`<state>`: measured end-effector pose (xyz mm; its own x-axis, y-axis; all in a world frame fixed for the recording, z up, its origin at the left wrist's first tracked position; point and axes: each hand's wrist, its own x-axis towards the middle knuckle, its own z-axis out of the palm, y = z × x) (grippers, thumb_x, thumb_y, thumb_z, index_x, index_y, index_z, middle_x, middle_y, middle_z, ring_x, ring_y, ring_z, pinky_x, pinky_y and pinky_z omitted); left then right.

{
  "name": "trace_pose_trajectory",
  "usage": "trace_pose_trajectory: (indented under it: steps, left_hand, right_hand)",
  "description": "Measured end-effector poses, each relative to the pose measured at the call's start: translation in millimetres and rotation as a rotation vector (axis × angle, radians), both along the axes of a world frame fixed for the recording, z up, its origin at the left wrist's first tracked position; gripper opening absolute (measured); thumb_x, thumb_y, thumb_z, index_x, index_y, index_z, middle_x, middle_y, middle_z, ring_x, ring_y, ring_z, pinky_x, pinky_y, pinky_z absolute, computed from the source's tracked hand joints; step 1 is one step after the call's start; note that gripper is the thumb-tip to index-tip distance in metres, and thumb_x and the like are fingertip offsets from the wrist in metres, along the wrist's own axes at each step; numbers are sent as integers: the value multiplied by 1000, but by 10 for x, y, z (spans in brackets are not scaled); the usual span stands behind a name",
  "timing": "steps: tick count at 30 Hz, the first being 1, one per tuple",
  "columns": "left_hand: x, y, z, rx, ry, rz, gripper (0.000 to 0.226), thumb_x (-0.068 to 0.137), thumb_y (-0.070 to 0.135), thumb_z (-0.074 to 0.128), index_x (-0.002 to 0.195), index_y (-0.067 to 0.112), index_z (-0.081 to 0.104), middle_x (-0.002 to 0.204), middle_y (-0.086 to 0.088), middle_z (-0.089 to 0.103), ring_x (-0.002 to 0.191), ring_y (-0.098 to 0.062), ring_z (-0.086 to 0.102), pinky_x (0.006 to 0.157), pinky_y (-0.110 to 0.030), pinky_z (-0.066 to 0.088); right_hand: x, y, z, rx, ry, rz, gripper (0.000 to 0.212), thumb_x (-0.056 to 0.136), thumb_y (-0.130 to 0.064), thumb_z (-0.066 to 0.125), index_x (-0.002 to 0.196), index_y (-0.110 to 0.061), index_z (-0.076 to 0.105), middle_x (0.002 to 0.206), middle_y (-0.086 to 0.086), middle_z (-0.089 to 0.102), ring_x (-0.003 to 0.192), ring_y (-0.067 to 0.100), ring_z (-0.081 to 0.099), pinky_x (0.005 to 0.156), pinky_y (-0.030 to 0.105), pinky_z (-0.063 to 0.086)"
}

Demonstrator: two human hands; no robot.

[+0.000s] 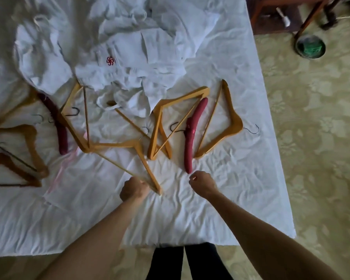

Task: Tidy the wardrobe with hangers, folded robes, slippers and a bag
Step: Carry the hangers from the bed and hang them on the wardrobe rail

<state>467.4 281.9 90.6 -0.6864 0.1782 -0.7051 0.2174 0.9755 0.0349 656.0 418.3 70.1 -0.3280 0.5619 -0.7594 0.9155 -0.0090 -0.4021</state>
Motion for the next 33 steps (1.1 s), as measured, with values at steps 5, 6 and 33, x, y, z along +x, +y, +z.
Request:
trace_pose_trajectory:
  steps: [5,6,33]
  left_hand:
    - [-301,277,-890,-44,-4,101,52,94,50,56,126,10,54,126,-13,64,112,-33,62,84,-39,48]
    - [-336,320,-1025,-27,3,121,57,94,51,57,131,9,50,129,-13,61,114,-34,61,87,-40,48]
    - [-331,-151,415,441,-54,469,48,102,47,43,107,4,63,87,-13,72,74,-28,73,72,-43,62]
  right_hand:
    - [-503,343,-871,279,-78,-4,31,93,-22,59,124,-16,56,116,6,64,100,27,67,82,40,57]
    - [-595,382,-1006,339,-84,16,35,94,-22,61,127,-13,53,119,8,62,100,28,66,81,40,57]
    - [-18,-305,494,153,-64,-167,38,89,-32,67,115,-7,58,94,9,66,85,27,64,67,32,49]
